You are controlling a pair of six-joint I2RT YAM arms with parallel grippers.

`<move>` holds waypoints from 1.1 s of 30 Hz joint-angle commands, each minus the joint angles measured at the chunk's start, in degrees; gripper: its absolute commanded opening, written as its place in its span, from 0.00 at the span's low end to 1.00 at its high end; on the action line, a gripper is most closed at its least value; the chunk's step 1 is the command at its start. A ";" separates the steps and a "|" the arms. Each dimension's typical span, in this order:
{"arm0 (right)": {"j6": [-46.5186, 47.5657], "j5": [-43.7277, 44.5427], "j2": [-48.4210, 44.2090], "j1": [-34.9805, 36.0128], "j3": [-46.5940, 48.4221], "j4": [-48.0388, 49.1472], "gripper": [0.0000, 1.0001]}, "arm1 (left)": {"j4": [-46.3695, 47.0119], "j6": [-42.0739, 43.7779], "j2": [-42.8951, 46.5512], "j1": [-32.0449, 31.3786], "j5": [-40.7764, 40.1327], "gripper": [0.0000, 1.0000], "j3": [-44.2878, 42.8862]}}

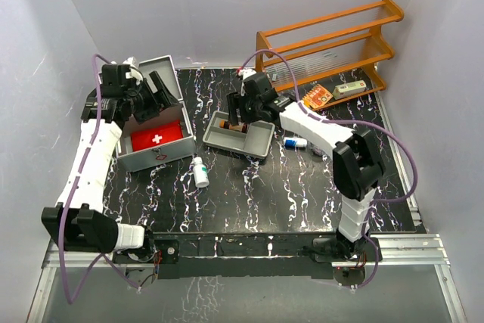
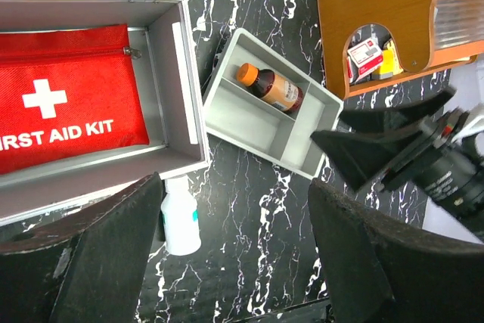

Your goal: Organize the medicine kit

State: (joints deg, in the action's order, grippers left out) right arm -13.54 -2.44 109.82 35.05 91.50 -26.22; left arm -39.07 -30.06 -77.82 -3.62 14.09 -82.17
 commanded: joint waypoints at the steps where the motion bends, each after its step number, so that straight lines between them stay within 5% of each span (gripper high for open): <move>1: -12.52 -4.42 -5.64 6.33 -7.69 6.99 0.69 | -1.24 0.36 6.16 -0.34 -1.99 0.77 1.08; 15: -23.14 1.11 -4.65 19.72 -13.54 10.06 0.80 | -2.43 -1.80 19.82 -0.34 -3.30 0.77 5.26; 33: -28.69 -1.54 4.80 21.47 -10.04 9.71 0.69 | -2.49 -2.56 21.97 -0.56 -2.18 0.77 6.43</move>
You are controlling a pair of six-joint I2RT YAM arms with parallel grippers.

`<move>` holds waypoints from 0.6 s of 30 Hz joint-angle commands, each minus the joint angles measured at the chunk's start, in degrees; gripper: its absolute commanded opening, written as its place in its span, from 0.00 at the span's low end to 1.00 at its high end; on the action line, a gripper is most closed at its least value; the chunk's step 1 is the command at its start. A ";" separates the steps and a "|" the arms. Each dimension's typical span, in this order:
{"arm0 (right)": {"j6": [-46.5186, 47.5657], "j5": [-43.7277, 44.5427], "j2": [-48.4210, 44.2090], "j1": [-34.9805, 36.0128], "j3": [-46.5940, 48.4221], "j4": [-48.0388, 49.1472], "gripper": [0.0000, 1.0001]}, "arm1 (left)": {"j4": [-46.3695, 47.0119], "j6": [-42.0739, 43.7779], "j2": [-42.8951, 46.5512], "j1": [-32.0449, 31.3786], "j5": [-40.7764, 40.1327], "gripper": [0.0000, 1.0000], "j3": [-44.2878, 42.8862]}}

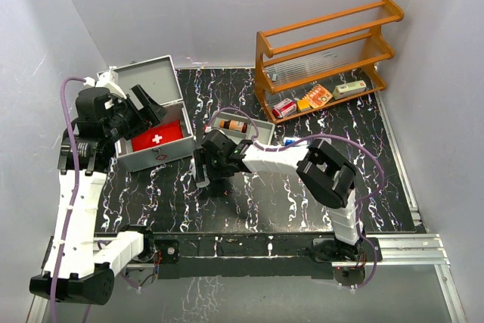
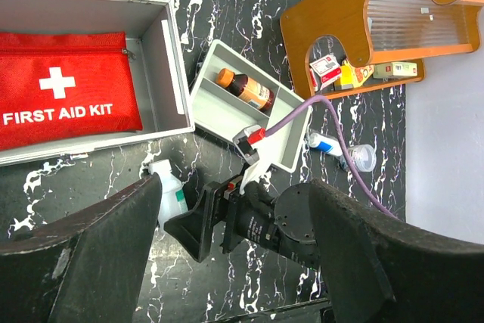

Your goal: Organize the medicine kit

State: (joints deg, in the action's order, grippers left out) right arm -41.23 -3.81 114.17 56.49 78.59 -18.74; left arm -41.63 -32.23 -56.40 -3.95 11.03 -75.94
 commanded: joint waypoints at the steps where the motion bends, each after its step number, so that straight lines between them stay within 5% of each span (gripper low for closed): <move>1: -0.90 -0.07 0.55 -0.02 2.93 2.22 0.68 | 0.13 -0.43 0.39 -0.33 0.91 0.77 0.18; 8: 0.97 -0.07 2.18 0.04 3.34 2.09 0.59 | 0.89 -0.35 -0.76 -0.36 1.06 0.77 -0.02; 18: 6.90 2.29 3.61 0.01 4.87 1.83 0.63 | 1.01 -0.12 -2.04 -0.45 0.93 0.77 -0.81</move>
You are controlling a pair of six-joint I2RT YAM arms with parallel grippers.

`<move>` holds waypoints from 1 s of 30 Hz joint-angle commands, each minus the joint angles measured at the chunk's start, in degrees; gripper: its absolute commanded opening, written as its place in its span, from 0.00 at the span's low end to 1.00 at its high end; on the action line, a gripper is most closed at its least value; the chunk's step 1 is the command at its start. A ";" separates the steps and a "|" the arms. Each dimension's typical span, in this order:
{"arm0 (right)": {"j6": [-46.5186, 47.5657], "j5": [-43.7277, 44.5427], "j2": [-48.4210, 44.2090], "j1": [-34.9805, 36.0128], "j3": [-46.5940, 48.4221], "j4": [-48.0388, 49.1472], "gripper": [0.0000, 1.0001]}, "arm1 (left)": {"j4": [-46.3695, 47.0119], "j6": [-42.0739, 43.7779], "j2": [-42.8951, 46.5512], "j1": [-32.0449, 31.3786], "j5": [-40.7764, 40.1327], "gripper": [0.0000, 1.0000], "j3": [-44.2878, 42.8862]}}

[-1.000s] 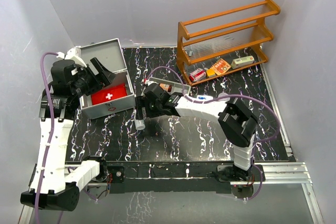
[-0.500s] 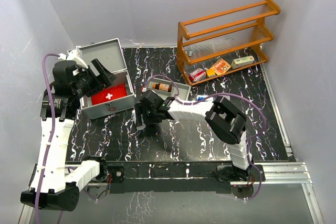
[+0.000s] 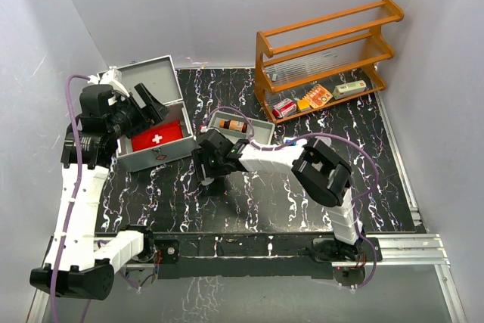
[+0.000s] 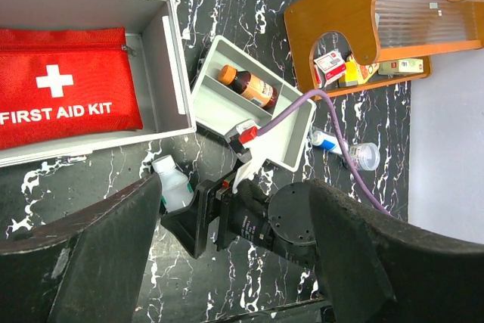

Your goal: Organize the medicine kit

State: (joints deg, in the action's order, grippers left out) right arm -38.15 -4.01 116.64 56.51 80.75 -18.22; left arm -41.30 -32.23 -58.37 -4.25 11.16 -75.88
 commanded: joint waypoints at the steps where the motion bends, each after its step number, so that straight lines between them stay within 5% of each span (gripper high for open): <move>1: 4.59 2.47 1.35 0.00 3.00 1.29 0.62 | 0.69 -0.17 -0.20 -0.14 0.80 0.77 -0.86; 4: 6.78 3.00 1.96 0.00 3.53 0.92 0.58 | 0.79 -0.13 -0.61 -0.14 0.85 0.77 -0.87; 12: 14.39 7.63 -2.67 -0.09 1.62 0.99 0.30 | 1.27 0.04 -1.85 -0.23 1.36 0.77 -1.63; 22: 20.37 4.36 -14.60 -7.05 -1.64 -0.11 0.32 | 4.36 -0.25 -4.76 -0.51 4.54 0.78 -1.82; 30: 32.53 -1.40 -14.32 -14.15 -0.48 -2.15 0.29 | 6.47 -1.60 -8.65 -1.08 7.78 0.77 -2.59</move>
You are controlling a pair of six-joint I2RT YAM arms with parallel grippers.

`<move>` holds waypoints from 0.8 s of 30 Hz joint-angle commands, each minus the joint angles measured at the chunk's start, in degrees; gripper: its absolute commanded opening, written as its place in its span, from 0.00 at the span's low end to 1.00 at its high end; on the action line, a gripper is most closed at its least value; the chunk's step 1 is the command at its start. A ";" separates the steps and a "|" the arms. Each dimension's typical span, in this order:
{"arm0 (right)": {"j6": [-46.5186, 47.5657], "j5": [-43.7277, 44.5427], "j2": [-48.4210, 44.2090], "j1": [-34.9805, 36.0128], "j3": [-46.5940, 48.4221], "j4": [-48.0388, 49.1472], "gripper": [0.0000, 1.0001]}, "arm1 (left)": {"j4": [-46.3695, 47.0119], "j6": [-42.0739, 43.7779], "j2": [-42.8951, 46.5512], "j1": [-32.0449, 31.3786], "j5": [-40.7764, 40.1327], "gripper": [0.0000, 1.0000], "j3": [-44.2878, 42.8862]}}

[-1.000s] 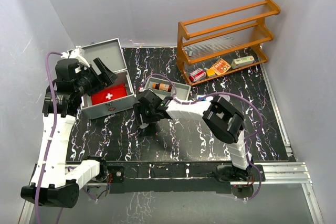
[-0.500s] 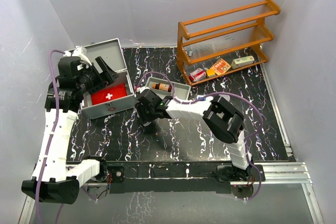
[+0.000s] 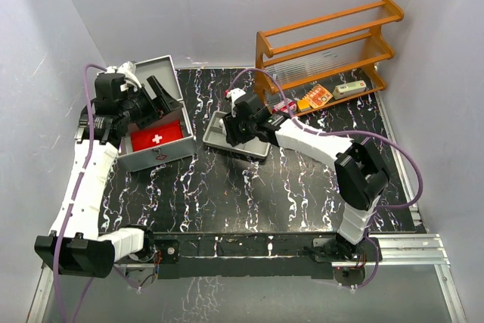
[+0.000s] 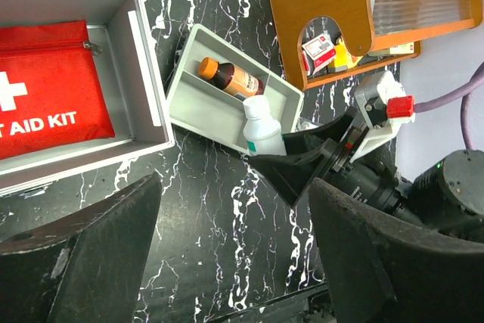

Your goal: Organize the medicine kit

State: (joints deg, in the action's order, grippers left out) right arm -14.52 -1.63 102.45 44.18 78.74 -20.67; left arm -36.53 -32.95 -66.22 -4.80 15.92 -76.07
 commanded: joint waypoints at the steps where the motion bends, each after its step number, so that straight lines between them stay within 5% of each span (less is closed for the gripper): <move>1: 10.98 -4.40 -0.11 -2.25 1.77 0.30 0.29 | 1.66 -0.89 -1.37 -0.68 3.11 0.77 -2.78; 9: 20.10 -8.74 5.40 -4.46 9.08 -4.69 0.29 | 0.73 1.26 -7.03 -1.62 2.19 0.78 -10.70; 24: 22.91 -3.75 13.72 -4.56 15.88 -8.56 0.33 | 1.40 0.32 -11.91 -1.62 2.45 0.78 -14.04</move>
State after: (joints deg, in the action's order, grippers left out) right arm 7.20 -7.27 115.63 39.94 90.65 -29.91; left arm -35.27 -32.62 -78.19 -6.20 17.37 -87.46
